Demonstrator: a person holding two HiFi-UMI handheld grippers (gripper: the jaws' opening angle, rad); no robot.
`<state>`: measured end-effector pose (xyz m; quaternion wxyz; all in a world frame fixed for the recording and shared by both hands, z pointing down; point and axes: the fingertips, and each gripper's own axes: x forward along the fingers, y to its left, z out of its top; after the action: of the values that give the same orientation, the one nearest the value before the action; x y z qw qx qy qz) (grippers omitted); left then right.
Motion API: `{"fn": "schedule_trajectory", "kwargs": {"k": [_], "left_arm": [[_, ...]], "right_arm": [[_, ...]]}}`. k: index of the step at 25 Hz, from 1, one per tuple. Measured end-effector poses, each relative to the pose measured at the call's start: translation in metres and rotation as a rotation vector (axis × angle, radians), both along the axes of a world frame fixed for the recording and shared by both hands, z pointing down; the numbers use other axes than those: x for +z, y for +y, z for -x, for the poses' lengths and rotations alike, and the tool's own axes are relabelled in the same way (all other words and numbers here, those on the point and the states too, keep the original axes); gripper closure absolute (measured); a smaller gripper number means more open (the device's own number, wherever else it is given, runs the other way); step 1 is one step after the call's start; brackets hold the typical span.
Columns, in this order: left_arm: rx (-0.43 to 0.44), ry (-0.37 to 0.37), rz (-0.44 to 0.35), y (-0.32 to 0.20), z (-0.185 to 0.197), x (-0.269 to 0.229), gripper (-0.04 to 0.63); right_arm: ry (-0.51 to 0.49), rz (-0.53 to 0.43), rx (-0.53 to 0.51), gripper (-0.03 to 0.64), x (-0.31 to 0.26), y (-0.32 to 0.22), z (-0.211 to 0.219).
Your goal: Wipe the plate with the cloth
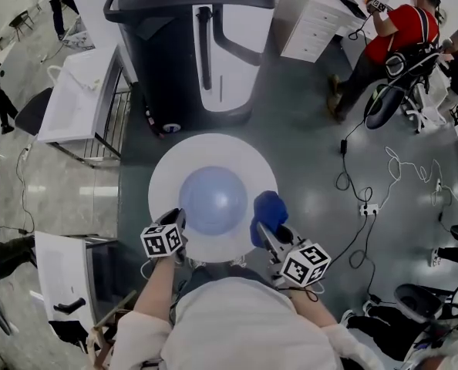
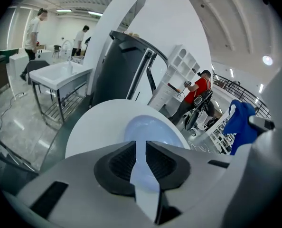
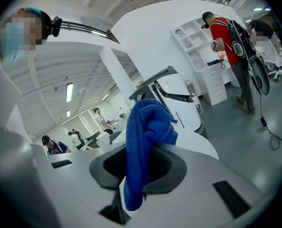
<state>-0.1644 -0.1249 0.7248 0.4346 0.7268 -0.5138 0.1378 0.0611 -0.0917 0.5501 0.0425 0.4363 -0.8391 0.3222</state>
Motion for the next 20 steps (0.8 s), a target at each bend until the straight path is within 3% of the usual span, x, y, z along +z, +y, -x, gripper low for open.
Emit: {"fn": "schedule_trajectory", "kwargs": {"k": [4,12,20], "left_arm": [[-0.01,-0.003,0.042,0.003,0.002,0.014,0.529],[-0.042,0.046,0.139,-0.002,0.001,0.04,0.391],[-0.065,0.051,0.222,-0.004,-0.006,0.062,0.377]], "right_arm": [[0.006,0.004,0.0,0.528,0.001,0.002,0.001],[0.016,0.018,0.013,0.528,0.005,0.002,-0.002],[0.019,0.026,0.041,0.528,0.006,0.006,-0.01]]}}
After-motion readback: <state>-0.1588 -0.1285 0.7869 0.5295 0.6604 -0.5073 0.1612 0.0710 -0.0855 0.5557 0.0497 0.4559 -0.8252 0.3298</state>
